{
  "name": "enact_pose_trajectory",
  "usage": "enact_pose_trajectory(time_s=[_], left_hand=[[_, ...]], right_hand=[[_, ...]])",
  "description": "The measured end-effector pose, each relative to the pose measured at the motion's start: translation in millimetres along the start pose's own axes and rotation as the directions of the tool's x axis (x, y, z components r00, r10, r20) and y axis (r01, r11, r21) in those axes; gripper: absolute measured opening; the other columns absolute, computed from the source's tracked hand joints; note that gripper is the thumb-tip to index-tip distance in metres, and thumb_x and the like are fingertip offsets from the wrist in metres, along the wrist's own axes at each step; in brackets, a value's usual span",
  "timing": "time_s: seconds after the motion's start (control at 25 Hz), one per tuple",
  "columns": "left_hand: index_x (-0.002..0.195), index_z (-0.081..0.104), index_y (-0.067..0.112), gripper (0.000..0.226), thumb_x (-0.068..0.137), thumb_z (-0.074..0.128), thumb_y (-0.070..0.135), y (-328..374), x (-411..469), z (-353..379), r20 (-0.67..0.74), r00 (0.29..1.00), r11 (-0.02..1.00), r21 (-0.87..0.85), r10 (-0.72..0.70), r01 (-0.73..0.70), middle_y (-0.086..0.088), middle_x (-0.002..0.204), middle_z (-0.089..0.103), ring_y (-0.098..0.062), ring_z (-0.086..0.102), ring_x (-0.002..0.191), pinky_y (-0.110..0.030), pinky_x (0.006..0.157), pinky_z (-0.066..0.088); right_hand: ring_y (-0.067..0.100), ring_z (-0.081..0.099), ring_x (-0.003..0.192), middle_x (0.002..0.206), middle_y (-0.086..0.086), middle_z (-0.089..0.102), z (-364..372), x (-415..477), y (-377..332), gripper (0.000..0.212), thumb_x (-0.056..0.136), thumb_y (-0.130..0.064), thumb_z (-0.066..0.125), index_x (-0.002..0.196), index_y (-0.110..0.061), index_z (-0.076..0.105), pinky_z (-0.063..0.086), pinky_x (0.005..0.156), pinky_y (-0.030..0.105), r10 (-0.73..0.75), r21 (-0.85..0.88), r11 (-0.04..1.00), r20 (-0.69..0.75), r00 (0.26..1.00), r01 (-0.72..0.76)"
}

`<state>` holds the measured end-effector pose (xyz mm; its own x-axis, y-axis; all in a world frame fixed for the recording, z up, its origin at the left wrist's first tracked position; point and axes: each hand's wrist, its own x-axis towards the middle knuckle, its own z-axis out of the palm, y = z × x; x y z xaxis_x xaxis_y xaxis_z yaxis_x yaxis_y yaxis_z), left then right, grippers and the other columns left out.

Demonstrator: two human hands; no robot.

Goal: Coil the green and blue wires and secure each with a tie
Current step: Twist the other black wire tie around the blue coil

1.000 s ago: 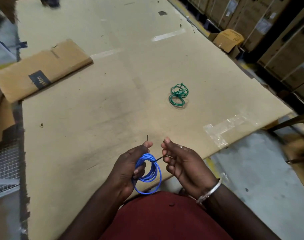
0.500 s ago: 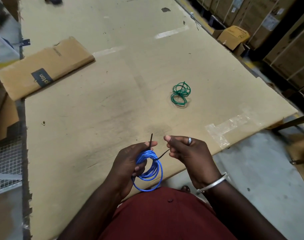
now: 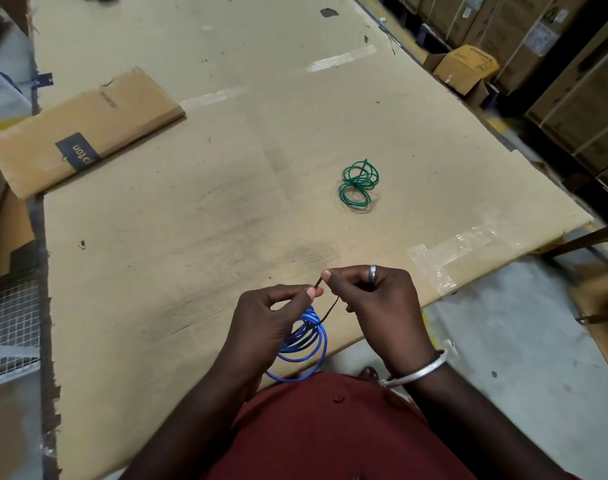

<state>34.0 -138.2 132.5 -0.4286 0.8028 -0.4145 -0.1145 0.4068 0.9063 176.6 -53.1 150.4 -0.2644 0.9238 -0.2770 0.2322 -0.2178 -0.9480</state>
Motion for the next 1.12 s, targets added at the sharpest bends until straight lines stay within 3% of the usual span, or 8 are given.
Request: enact_pose_trajectory(time_s=[0.16, 0.44, 0.68, 1.12], left_hand=[[0.094, 0.085, 0.025, 0.013, 0.095, 0.073, 0.022, 1.2, 0.4, 0.7, -0.018, 0.999, 0.996, 0.079, 0.046, -0.045, 0.012, 0.081, 0.079, 0.008, 0.056, 0.051, -0.007, 0.053, 0.039], [0.095, 0.085, 0.023, 0.013, 0.095, 0.073, 0.020, 2.1, 0.9, -0.3, -0.046, 0.999, 0.999, 0.050, 0.019, -0.016, 0.005, 0.082, 0.081, 0.006, 0.053, 0.045, -0.008, 0.050, 0.039], [0.093, 0.085, 0.031, 0.012, 0.094, 0.074, 0.026, -1.1, 7.1, -4.3, -0.020, 0.999, 0.993, 0.114, 0.029, -0.026, 0.014, 0.092, 0.082, 0.003, 0.072, 0.082, -0.008, 0.067, 0.047], [0.094, 0.085, 0.030, 0.010, 0.092, 0.075, 0.029, 2.0, 10.4, -7.1, 0.000, 1.000, 0.995, 0.091, 0.030, -0.030, 0.013, 0.094, 0.082, -0.002, 0.075, 0.089, -0.015, 0.070, 0.051]], right_hand=[[-0.005, 0.066, 0.059, 0.065, -0.013, 0.076, -0.6, -0.6, 0.1, 0.010, 0.086, -0.017, 0.082, 0.077, -0.013, 0.083, 0.049, 0.059, 0.013, -0.009, -0.014, 1.000, -0.010, 1.000, 0.008], [-0.004, 0.064, 0.055, 0.062, -0.014, 0.074, 4.4, -0.5, 1.0, 0.010, 0.086, -0.019, 0.081, 0.078, -0.014, 0.083, 0.047, 0.058, 0.013, -0.012, -0.049, 0.999, -0.033, 0.999, 0.010], [-0.005, 0.067, 0.061, 0.069, -0.012, 0.078, 8.4, -0.6, 2.2, 0.010, 0.086, -0.019, 0.082, 0.078, -0.014, 0.083, 0.051, 0.060, 0.015, 0.002, -0.049, 0.999, -0.038, 0.999, -0.004], [-0.005, 0.064, 0.056, 0.062, -0.014, 0.074, 14.0, 1.9, -5.5, 0.019, 0.088, -0.020, 0.080, 0.069, -0.021, 0.079, 0.050, 0.061, 0.019, 0.004, -0.080, 0.997, -0.022, 1.000, -0.006]])
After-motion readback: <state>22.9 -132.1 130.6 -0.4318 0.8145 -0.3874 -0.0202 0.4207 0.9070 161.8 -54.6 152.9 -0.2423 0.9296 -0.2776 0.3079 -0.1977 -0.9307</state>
